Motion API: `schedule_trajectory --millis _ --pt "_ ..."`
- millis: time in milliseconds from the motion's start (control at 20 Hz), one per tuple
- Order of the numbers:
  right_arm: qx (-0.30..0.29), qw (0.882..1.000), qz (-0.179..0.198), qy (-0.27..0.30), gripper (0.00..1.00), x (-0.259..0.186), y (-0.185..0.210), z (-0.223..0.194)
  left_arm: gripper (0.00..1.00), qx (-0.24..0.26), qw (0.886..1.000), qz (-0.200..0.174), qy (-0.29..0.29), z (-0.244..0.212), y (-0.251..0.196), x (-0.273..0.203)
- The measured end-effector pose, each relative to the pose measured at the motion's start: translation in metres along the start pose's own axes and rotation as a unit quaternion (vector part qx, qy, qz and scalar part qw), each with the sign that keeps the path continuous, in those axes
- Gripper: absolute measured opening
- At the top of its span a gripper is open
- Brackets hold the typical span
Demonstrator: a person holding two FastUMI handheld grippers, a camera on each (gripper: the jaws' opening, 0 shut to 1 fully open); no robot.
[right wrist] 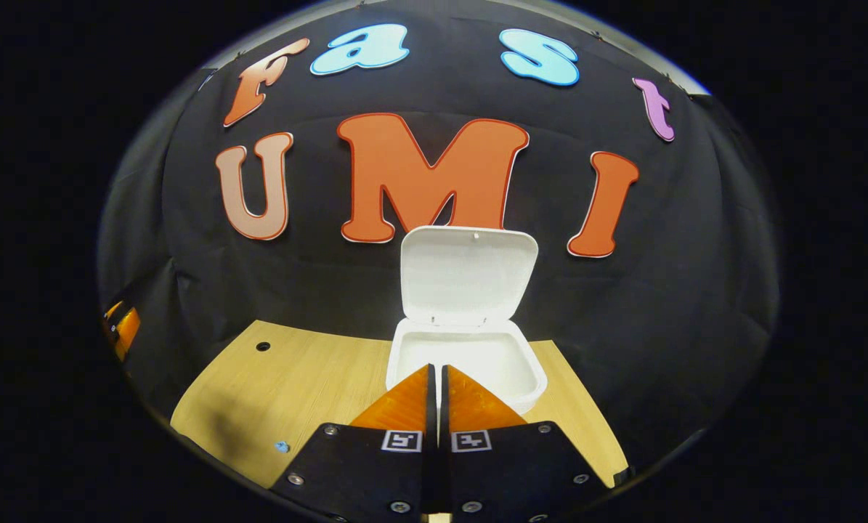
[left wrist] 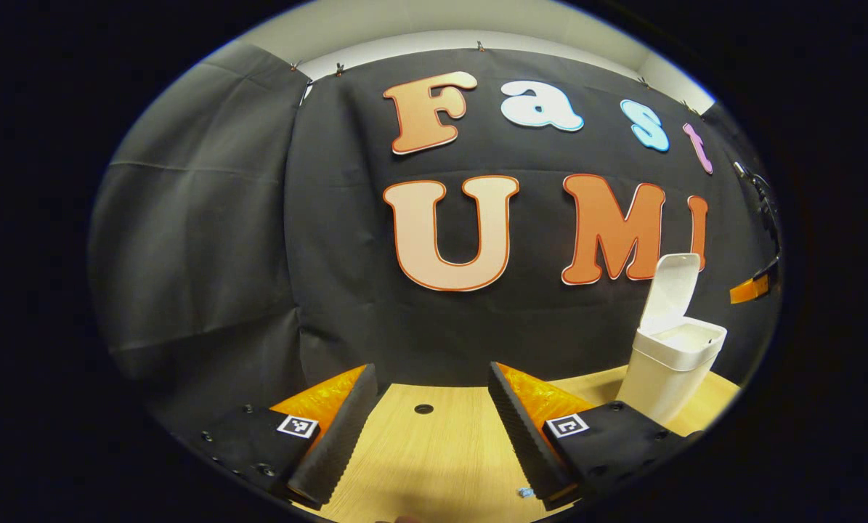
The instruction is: Press the lid of the desktop garbage bin to open it, pick up the crumpled paper on the desktop and throw it into the bin, then pick up the pop can on the desktop and drop it into the bin, and finally close the garbage bin lid.
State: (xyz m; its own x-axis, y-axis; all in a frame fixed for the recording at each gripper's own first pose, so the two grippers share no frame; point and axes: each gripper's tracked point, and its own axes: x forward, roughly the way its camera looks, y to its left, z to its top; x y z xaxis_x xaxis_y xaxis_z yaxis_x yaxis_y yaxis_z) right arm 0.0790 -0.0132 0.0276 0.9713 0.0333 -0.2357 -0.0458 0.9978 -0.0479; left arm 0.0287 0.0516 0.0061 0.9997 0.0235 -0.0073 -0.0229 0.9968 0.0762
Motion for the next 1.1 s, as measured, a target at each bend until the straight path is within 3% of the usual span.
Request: schedule_trajectory --millis 300,400,500,550,600,650,700,750,1100 --pt "0.009 0.999 0.039 0.004 0.01 -0.017 0.036 -0.032 0.98 0.006 1.000 -0.003 -0.003 0.002 -0.006 -0.004" --pt "0.006 0.999 0.051 0.010 0.07 -0.020 0.049 -0.045 0.98 0.005 1.000 -0.006 -0.002 0.000 -0.009 -0.005" --pt "-0.007 0.999 0.045 0.005 0.34 -0.022 0.052 -0.051 0.98 0.008 1.000 -0.007 0.000 -0.002 -0.011 -0.007" --pt "-0.015 0.999 0.044 0.003 0.54 -0.023 0.056 -0.054 0.98 0.009 1.000 -0.008 0.001 -0.004 -0.012 -0.008" --pt "-0.019 0.999 0.044 0.007 0.60 -0.023 0.058 -0.060 0.98 0.011 1.000 -0.008 0.002 -0.005 -0.013 -0.009" --pt "-0.015 0.999 0.047 0.010 0.76 -0.022 0.061 -0.065 0.98 0.013 1.000 -0.009 0.003 -0.007 -0.015 -0.010" --pt "-0.008 0.999 0.050 0.014 0.83 -0.022 0.065 -0.068 0.98 0.015 1.000 -0.010 0.004 -0.009 -0.017 -0.011" --pt "0.001 0.998 0.052 0.018 0.96 -0.023 0.067 -0.073 0.98 0.013 1.000 -0.012 0.006 -0.014 -0.019 -0.012" --pt "0.044 0.997 0.051 0.047 0.98 -0.029 0.063 -0.098 0.98 0.007 0.999 -0.036 0.037 -0.051 -0.045 -0.017"
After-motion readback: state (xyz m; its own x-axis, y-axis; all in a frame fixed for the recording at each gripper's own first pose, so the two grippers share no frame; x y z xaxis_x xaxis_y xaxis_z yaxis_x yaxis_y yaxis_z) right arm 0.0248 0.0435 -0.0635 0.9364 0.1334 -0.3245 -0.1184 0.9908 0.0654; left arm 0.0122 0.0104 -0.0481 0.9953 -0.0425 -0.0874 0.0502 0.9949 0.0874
